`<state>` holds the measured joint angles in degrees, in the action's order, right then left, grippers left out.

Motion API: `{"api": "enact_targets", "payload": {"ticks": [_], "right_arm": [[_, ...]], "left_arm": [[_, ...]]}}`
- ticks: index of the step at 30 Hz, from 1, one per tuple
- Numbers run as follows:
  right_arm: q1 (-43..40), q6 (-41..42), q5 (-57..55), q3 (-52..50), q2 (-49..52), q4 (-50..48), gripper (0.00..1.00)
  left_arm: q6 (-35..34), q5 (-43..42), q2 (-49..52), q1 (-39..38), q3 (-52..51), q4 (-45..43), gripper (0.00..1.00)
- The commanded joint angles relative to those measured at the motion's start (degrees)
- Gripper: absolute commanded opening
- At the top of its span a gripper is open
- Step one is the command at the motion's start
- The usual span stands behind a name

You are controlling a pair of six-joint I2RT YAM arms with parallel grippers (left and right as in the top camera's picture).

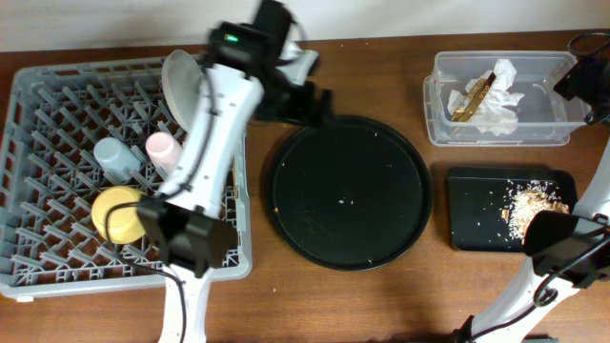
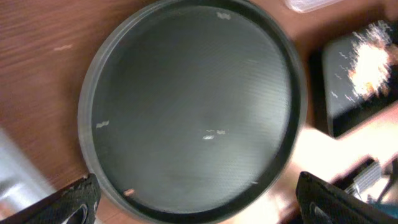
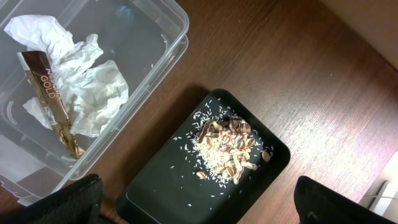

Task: Sort waste into correct bins and load items into the dishwasher rack

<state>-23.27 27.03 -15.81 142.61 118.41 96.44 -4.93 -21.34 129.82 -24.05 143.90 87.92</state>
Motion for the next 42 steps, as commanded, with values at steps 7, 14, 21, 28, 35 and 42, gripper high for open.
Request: {"api": "enact_targets", "payload": {"ticks": [7, 14, 21, 28, 35, 42], "right_arm": [[0.0, 0.48, -0.72, 0.0, 0.2, 0.04, 0.99], [0.0, 0.48, -0.72, 0.0, 0.2, 0.04, 0.99], [0.0, 0.48, -0.72, 0.0, 0.2, 0.04, 0.99], [0.0, 0.48, -0.72, 0.0, 0.2, 0.02, 0.99], [0.0, 0.48, -0.72, 0.0, 0.2, 0.04, 0.99], [0.0, 0.48, -0.72, 0.0, 0.2, 0.04, 0.99]], "left_arm": [[1.75, 10.73, 3.74, -15.19, 0.26, -8.07, 0.95], [1.77, 12.24, 5.81, -19.3, 0.24, -7.78, 0.67], [1.33, 14.01, 5.27, -17.42, 0.28, -2.71, 0.99], [-4.44, 17.75, -2.12, -10.97, 0.28, 5.99, 1.0], [-4.42, 19.04, -14.56, -9.66, 0.2, 8.81, 1.0], [-4.28, 21.31, -32.2, -9.64, -9.57, 8.81, 0.99]]}}
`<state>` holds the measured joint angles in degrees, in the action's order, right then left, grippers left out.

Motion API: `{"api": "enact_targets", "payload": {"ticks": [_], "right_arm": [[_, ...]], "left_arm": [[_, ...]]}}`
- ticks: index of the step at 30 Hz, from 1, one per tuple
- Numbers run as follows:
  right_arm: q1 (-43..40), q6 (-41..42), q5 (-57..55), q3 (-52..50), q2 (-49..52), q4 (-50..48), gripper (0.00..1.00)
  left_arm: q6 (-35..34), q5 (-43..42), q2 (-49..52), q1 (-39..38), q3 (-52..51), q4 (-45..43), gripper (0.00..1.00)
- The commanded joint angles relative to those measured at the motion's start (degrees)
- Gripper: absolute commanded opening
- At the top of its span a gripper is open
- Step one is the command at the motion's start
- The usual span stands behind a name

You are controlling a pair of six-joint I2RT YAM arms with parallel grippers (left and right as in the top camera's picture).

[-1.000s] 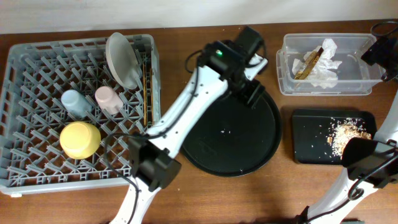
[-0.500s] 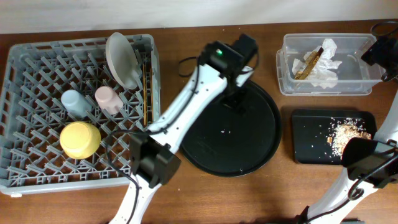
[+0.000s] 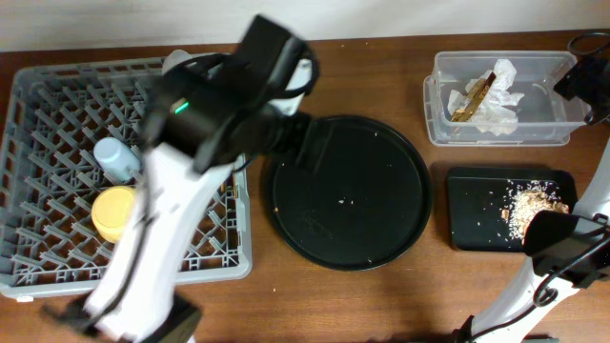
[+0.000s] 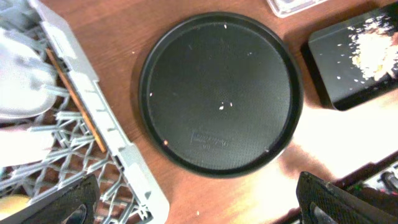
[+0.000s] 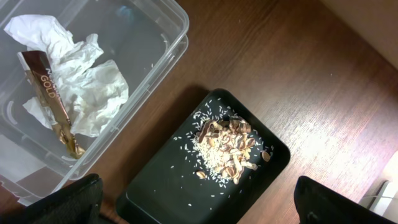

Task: Sort waste into correct bins and load items into the dishwasher rack

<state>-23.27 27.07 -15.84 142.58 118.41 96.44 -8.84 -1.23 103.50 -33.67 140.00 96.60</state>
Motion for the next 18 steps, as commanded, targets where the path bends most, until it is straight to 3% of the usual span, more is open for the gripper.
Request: {"api": "enact_targets", "payload": {"ticks": [1, 6, 18], "right_arm": [[0.0, 0.44, -0.7, 0.04, 0.2, 0.04, 0.99], [0.0, 0.44, -0.7, 0.02, 0.2, 0.04, 0.99], [0.0, 0.44, -0.7, 0.02, 0.2, 0.04, 0.98]], "left_arm": [[-0.37, 1.05, -8.28, -0.02, -8.79, 0.13, 1.0], [-0.33, 1.07, -16.41, -0.02, -20.09, 0.11, 0.99], [-0.31, 2.78, -16.55, -0.02, -24.61, -0.24, 0.99]]}}
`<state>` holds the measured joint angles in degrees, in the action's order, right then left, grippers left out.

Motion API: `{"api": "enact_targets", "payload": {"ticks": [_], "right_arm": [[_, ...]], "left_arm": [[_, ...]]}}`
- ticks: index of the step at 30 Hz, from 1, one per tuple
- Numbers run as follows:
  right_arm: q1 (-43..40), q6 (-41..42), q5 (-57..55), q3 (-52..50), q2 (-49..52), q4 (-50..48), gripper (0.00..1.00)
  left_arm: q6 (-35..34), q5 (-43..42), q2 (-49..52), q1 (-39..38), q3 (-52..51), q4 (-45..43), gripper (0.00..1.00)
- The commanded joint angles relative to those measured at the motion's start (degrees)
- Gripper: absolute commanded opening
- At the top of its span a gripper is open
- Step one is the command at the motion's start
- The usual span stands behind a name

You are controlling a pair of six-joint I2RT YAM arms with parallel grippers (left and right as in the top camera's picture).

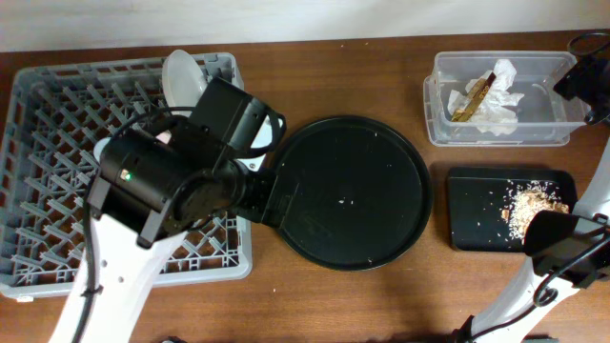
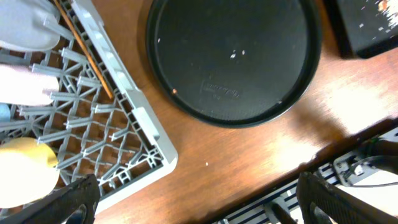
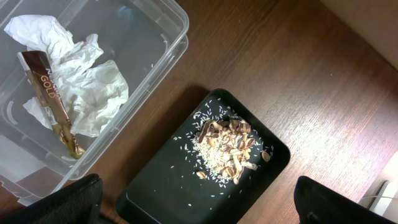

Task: Sort waste into correct bins and load items into the dishwasher rack

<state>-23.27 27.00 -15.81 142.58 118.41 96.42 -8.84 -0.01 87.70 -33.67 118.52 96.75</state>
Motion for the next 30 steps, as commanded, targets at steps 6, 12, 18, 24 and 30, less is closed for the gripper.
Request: {"api": "enact_targets", "payload": {"ticks": [6, 12, 18, 24, 30], "right_arm": [[0.0, 0.5, -0.72, 0.02, 0.2, 0.07, 0.99], [0.0, 0.5, -0.72, 0.02, 0.2, 0.07, 0.99], [0.0, 0.5, -0.72, 0.02, 0.2, 0.04, 0.99], [0.0, 0.5, -0.72, 0.02, 0.2, 0.07, 0.99], [0.0, 0.5, -0.72, 0.02, 0.2, 0.07, 0.99]], "left_arm": [[3.5, 7.3, -0.74, -0.02, -21.24, -10.38, 1.0], [22.93, 0.35, -5.14, -0.02, -41.38, -35.06, 0.99], [24.2, 0.76, -21.42, -0.02, -65.31, -57.18, 1.0], [24.15, 6.14, -34.03, 0.48, -82.97, -69.79, 0.99], [16.72, 5.64, -52.22, 7.48, -101.15, -88.98, 0.99]]}}
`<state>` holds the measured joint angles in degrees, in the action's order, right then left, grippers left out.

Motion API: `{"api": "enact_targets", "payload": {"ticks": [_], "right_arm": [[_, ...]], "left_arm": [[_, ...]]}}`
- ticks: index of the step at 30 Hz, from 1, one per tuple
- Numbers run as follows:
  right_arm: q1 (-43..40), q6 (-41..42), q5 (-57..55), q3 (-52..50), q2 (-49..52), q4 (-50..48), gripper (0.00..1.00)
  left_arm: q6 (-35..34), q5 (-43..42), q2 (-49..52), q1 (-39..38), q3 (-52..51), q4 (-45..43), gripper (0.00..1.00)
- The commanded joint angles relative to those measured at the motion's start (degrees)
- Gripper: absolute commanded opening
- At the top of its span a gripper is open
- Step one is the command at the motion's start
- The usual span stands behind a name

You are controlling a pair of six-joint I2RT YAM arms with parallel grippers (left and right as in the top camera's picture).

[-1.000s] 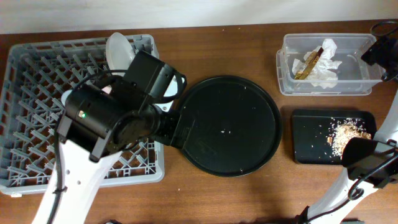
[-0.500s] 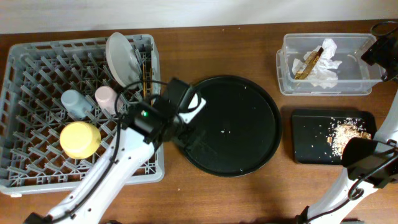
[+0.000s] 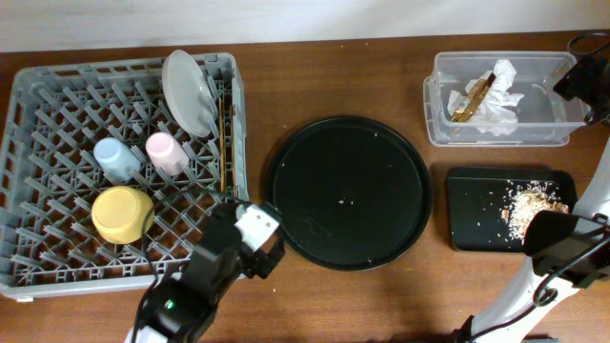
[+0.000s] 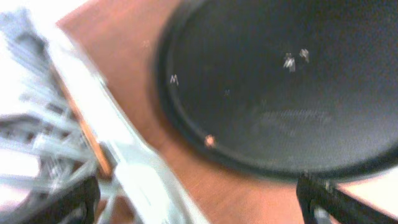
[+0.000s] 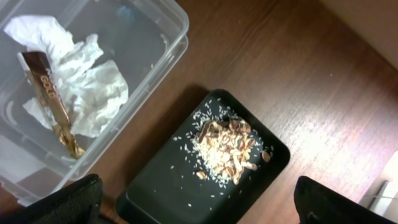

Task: Sort waste into correct bins and load items into the dishwasher rack

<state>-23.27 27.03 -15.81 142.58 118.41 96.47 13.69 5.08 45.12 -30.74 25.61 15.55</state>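
Observation:
The grey dishwasher rack [image 3: 38, 124] at the left holds a white plate [image 3: 188, 90], a blue cup [image 3: 112, 157], a pink cup [image 3: 164, 151], a yellow bowl [image 3: 122, 213] and brown chopsticks [image 3: 224, 143]. The round black tray [image 3: 348, 191] in the middle carries only a few crumbs. My left gripper [image 4: 199, 208] is open and empty, low over the gap between the rack's corner [image 4: 143, 180] and the round tray [image 4: 292, 93]; this view is blurred. High above the scrap tray [image 5: 205, 162], my right gripper [image 5: 199, 208] is open and empty.
A clear bin [image 3: 500, 95] at the back right contains crumpled tissue [image 5: 87, 87] and a brown wrapper [image 5: 53, 99]. A black rectangular tray [image 3: 477, 205] to the right of the round tray bears rice and food scraps [image 3: 534, 202]. The left arm [image 3: 243, 238] stands near the table's front.
My left arm has gone from over the rack's right side to the table's front, by the rack's near right corner, and its camera sits lower. The right arm has not moved.
My left arm first reached to the back, beside the plate in the rack, gripper open over the round tray. Then it was higher over the rack's back right, then over the rack's right side, and now at the front. The rack's contents and both bins stayed unchanged.

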Motion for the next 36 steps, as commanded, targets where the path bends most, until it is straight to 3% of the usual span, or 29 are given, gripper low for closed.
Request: {"api": "enact_targets", "payload": {"ticks": [1, 6, 16, 20, 27, 36], "right_arm": [[0.0, 0.48, -0.72, 0.02, 0.2, 0.02, 0.99], [0.0, 0.48, -0.72, 0.02, 0.2, 0.02, 0.99], [0.0, 0.48, -0.72, 0.02, 0.2, 0.02, 0.99], [0.0, 0.48, -0.72, 0.02, 0.2, 0.0, 0.99], [0.0, 0.48, -0.72, 0.02, 0.2, 0.0, 0.99], [0.0, 0.48, -0.72, 0.02, 0.2, 0.0, 0.99]], "left_arm": [[-8.24, 0.09, -12.68, 6.25, -10.86, -10.51, 0.99], [-8.96, 0.13, -26.49, 12.28, -18.75, -12.11, 0.99], [-9.2, -0.15, -34.27, 27.23, -25.18, -14.88, 0.99], [-9.11, -0.09, -39.01, 31.32, -25.14, -11.87, 0.99], [-8.94, -1.27, -44.81, 33.9, -25.14, -11.15, 0.99], [-8.94, -1.2, -44.85, 33.9, -25.11, -11.19, 0.99]]}}
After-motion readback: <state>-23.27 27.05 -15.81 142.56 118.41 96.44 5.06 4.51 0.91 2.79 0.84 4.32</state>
